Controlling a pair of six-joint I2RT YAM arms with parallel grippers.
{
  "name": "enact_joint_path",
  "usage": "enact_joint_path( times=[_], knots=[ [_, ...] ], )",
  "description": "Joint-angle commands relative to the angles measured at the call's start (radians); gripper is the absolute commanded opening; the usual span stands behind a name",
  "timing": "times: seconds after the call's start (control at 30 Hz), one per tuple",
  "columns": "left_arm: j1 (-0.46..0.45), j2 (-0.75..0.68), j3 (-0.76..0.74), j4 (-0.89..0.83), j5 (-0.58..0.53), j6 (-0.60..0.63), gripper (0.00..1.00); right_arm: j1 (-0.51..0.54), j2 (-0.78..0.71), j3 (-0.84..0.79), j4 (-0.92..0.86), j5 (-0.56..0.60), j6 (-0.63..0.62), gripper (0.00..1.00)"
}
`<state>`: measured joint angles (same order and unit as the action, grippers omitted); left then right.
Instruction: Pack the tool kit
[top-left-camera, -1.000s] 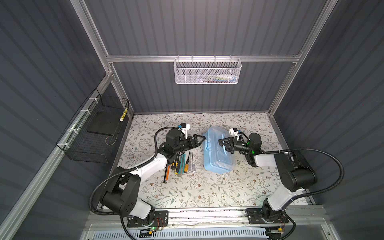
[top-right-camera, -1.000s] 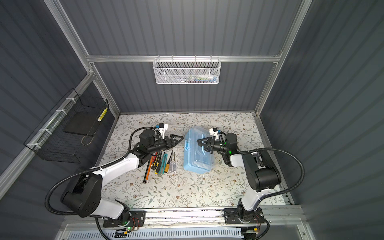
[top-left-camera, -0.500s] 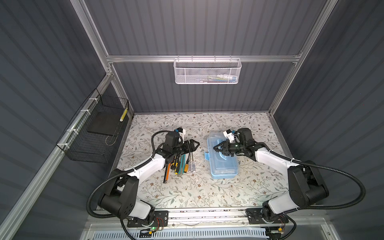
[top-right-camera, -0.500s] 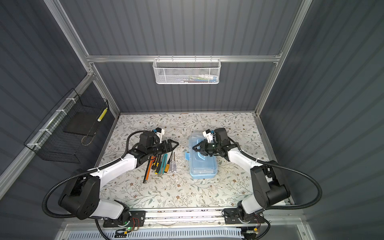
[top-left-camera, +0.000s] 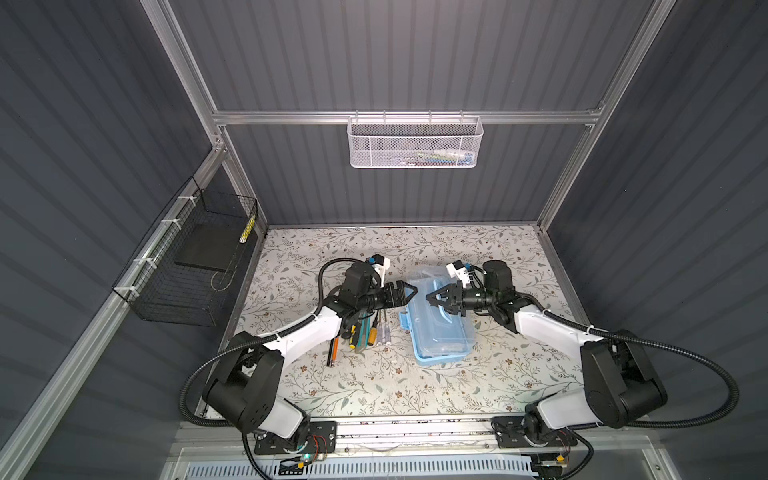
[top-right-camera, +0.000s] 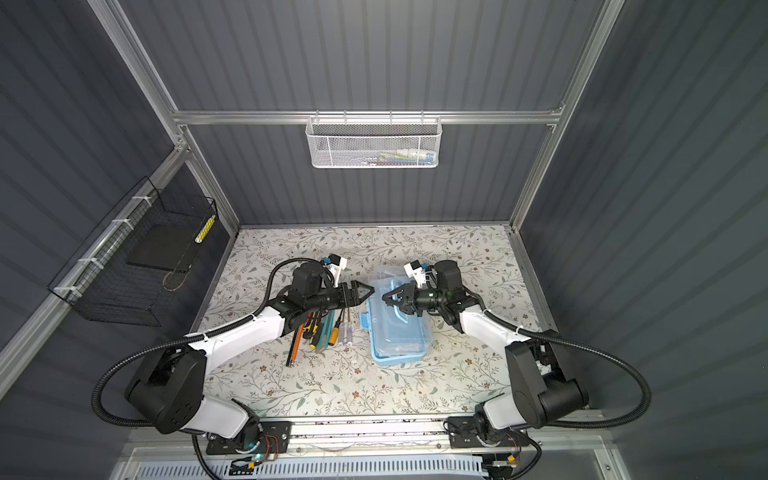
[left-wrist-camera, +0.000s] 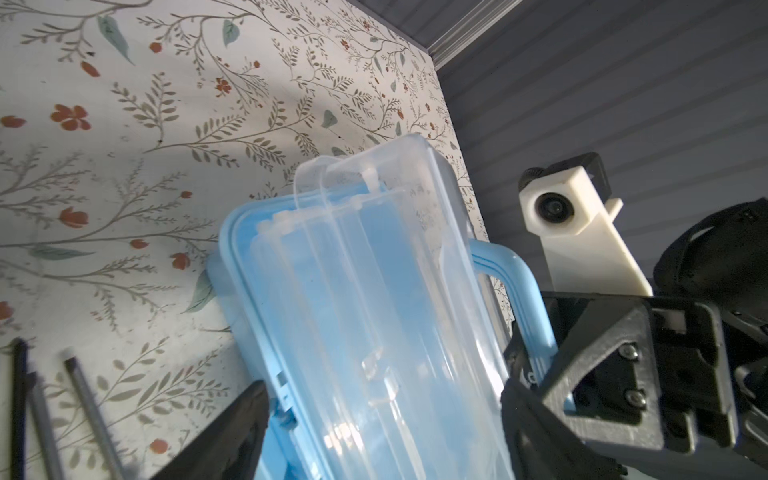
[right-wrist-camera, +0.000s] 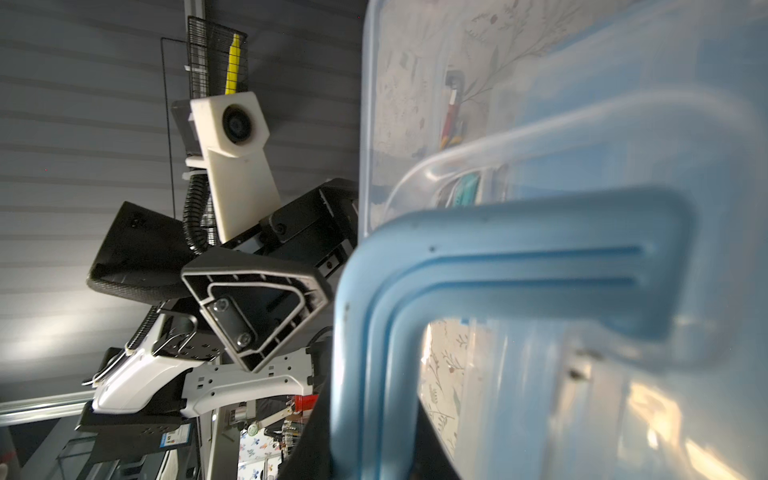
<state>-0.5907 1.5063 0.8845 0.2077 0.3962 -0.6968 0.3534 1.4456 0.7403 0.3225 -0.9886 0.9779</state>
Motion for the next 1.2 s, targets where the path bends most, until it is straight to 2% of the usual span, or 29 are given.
enact_joint_path(
  times=[0.0,0.53,0.9,1.17],
  knots=[
    [-0.001,0.033,0.035,0.049,0.033,-0.021,0.88,0.001,-0.040,-0.013,0.173,-0.081,0.044,0.00],
    [-0.014,0.137,0.090,0.234,0.097,-0.132,0.88,0.001,-0.036,-0.050,0.214,-0.104,0.043,0.00],
    [-0.043,0.178,0.148,0.252,0.116,-0.150,0.88,-0.002,0.011,-0.057,0.253,-0.108,0.048,0.00],
    [-0.046,0.202,0.153,0.285,0.136,-0.156,0.88,-0.008,-0.005,-0.042,0.170,-0.108,0.001,0.00]
  ],
)
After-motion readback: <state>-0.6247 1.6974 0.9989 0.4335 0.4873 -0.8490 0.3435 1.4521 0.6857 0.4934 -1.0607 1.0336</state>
